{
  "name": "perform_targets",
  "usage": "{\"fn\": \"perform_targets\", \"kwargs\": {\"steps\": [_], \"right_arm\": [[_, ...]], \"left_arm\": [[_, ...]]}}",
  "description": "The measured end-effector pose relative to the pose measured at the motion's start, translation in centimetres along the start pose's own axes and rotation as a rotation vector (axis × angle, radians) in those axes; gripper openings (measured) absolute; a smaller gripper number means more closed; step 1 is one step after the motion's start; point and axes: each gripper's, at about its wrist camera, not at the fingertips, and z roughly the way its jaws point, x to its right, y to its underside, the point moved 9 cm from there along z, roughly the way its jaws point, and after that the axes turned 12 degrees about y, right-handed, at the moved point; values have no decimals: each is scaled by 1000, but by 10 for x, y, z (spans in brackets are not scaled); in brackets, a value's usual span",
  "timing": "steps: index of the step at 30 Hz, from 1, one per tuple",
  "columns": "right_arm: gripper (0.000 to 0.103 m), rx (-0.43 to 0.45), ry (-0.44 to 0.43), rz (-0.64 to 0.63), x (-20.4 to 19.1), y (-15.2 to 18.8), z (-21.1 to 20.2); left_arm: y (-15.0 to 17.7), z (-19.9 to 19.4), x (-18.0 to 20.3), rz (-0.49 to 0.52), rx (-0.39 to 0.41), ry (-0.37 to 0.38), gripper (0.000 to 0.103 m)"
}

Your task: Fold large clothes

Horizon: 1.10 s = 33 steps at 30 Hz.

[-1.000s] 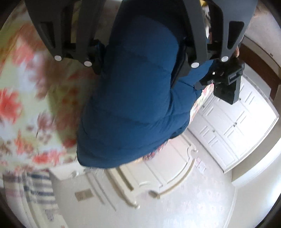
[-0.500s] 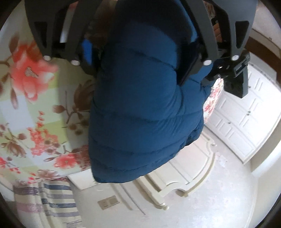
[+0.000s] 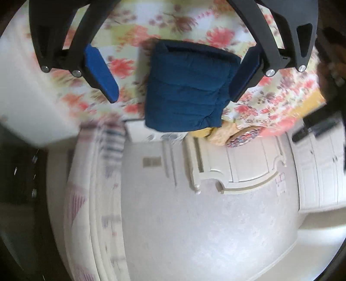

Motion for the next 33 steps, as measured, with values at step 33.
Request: {"fn": "perform_targets", "kwargs": {"steps": [33], "right_arm": [[100,43,113,-189,-66,66,-85]], "left_arm": [[70,-73,35,-7,-67,55,99]]}}
